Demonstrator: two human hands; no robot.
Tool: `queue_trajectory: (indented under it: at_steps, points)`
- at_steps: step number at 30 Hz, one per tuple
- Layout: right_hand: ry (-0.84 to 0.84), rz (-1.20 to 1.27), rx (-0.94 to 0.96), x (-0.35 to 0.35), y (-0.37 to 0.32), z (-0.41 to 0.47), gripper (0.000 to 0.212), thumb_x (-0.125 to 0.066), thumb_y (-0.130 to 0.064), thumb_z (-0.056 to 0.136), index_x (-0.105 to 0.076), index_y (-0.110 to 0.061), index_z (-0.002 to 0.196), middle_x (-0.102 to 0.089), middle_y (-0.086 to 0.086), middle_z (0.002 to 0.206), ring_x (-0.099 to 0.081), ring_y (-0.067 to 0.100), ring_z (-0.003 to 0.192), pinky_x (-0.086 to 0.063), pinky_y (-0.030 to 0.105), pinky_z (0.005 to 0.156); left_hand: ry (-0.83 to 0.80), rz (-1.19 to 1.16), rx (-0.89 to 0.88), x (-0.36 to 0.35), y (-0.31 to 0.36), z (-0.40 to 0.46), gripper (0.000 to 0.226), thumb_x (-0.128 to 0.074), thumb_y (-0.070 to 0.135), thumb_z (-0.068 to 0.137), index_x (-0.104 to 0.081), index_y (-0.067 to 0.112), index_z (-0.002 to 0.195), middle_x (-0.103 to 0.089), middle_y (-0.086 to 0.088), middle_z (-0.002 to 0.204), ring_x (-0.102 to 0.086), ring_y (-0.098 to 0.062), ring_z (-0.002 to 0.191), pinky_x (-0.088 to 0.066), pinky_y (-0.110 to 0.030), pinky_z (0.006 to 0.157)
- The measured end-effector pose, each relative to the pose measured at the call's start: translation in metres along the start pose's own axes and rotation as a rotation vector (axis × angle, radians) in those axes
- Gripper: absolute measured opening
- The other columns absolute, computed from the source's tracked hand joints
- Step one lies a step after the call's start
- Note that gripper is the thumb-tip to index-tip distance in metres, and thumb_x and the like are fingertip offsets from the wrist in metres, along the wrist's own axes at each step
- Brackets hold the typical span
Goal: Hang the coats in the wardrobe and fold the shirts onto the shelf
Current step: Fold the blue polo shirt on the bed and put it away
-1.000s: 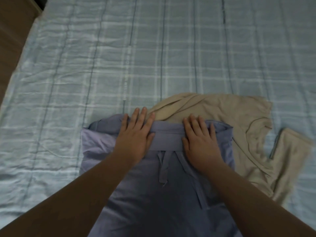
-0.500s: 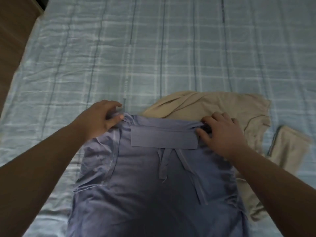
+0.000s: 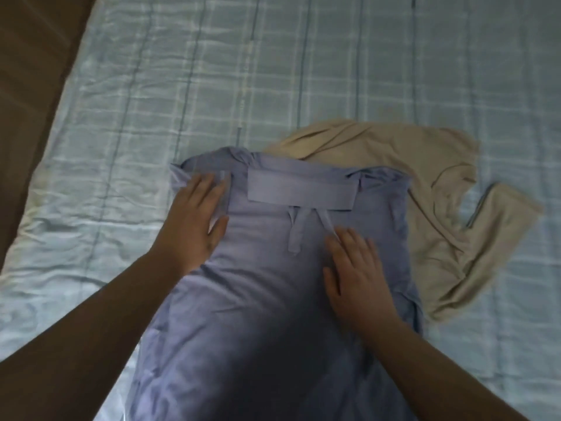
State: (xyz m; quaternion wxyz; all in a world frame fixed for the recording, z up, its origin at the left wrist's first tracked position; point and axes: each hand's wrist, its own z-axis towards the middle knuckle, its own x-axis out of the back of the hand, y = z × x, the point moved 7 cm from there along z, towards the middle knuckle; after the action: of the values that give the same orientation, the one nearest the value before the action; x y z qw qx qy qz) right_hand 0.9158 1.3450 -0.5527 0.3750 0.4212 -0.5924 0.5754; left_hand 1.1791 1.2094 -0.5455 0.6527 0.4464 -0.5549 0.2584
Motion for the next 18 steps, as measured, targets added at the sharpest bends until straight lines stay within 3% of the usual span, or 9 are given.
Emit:
queue_trajectory:
  at_steps: [5,11,14,18]
  points:
    - [-0.033,0.003,-0.178,-0.015,0.008,-0.122,0.055,-0.045,-0.029,0.088,-0.051,-0.013,0.140,-0.045,0.012,0.150,-0.040,0.032,0.138,-0.028,0.054,0.114,-0.025,-0.098,0.130,-0.019,0.017,-0.120,0.057,-0.042,0.034,0.094,-0.046,0.002,0.141,-0.045,-0.024,0.144,-0.039,-0.042,0.136,-0.032,-0.054,0.112]
    - [-0.152,-0.125,-0.353,-0.041,-0.007,-0.225,0.059,-0.045,-0.034,0.090,-0.044,-0.021,0.148,-0.044,0.010,0.152,-0.037,0.031,0.141,-0.024,0.058,0.114,-0.173,-0.024,0.067,-0.068,0.042,-0.244,0.058,-0.042,0.034,0.091,-0.048,0.003,0.140,-0.047,-0.027,0.141,-0.041,-0.046,0.131,-0.031,-0.053,0.111]
    - [-0.210,-0.122,-0.417,-0.051,-0.018,-0.267,0.062,-0.044,-0.035,0.086,-0.046,-0.019,0.146,-0.048,0.011,0.148,-0.042,0.031,0.137,-0.027,0.060,0.113,-0.205,-0.094,0.222,-0.069,0.043,-0.298,0.062,-0.037,0.037,0.089,-0.051,0.000,0.137,-0.047,-0.029,0.139,-0.041,-0.047,0.132,-0.032,-0.055,0.111]
    - [-0.215,-0.126,-0.528,-0.049,-0.021,-0.311,0.065,-0.051,-0.033,0.083,-0.043,-0.018,0.145,-0.044,0.009,0.150,-0.039,0.029,0.138,-0.027,0.059,0.113,-0.146,-0.205,0.374,-0.055,0.048,-0.357,0.065,-0.050,0.031,0.081,-0.047,0.004,0.140,-0.039,-0.026,0.147,-0.033,-0.046,0.137,-0.031,-0.055,0.112]
